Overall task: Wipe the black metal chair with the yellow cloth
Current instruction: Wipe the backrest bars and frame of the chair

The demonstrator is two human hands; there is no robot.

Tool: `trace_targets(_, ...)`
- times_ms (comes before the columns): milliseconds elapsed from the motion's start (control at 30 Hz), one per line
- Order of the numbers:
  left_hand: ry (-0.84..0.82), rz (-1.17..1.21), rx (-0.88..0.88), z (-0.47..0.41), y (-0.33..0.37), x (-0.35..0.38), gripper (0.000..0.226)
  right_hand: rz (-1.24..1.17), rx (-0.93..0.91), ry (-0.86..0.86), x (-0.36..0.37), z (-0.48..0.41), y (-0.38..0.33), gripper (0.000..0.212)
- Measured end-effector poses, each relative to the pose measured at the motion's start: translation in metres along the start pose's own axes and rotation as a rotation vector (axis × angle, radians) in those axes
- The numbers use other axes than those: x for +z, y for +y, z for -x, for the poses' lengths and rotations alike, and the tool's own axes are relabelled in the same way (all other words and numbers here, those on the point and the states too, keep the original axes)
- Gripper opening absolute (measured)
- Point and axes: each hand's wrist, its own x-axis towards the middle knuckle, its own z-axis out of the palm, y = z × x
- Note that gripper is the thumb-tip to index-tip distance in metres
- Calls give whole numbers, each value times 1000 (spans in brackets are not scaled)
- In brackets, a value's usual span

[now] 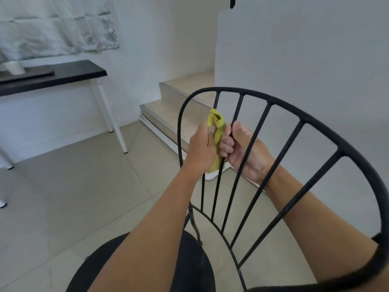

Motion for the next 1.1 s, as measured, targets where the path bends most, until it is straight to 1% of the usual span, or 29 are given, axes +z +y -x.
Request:
trace_targets(67, -18, 17, -35, 32, -30, 14, 21, 0, -6, -1, -1, -1, -1, 28)
trace_targets(133, -74, 28, -115, 71, -60, 29, 19, 23, -14, -4, -2, -1, -1, 26)
trace_targets(267, -169, -50, -265, 125, -114, 57, 12, 16, -12, -25, -5, -2, 0, 26)
trace_targets(367, -208, -100, -323, 128, -125, 57, 8, 15, -13, -27, -6, -3, 0, 27)
trace_targets(467, -252, -110, -304, 121, -113, 46, 11, 21, -21, -21, -5, -3, 1, 28)
trace_targets(533, -219, -87, -275, 109, -94, 38, 11, 18, -24, -17, -4, -3, 0, 27)
trace_targets(633, -117, -32, -202, 76, -57, 24, 12, 30, -20, -11, -3, -2, 0, 28)
trace_targets(733, -52, -54, -113, 35, -17, 5, 13, 14, -15, 15, 1, -1, -2, 29)
trace_targets(800, -25, -84, -84, 7, 7, -3, 17, 22, 0, 31, 3, 0, -3, 30)
trace_targets(867, -14, -86, -84, -12, 26, -10, 24, 85, 11, 46, 5, 3, -7, 31)
trace_targets(933, 14, -74, -81, -17, 34, -14, 26, 190, 4, 98, 8, 8, -12, 31)
trace_targets(1000, 84, -53, -82, -9, 33, -17, 25, 271, -32, 192, 8, 15, -14, 31)
trace_targets(1067, 176, 1, -106, 3, 33, -21, 26, 257, -108, 286, 5, 24, -14, 35)
trace_targets(1100, 216, 31, -119, 10, 33, -23, 27, 228, -132, 303, 4, 31, -15, 34)
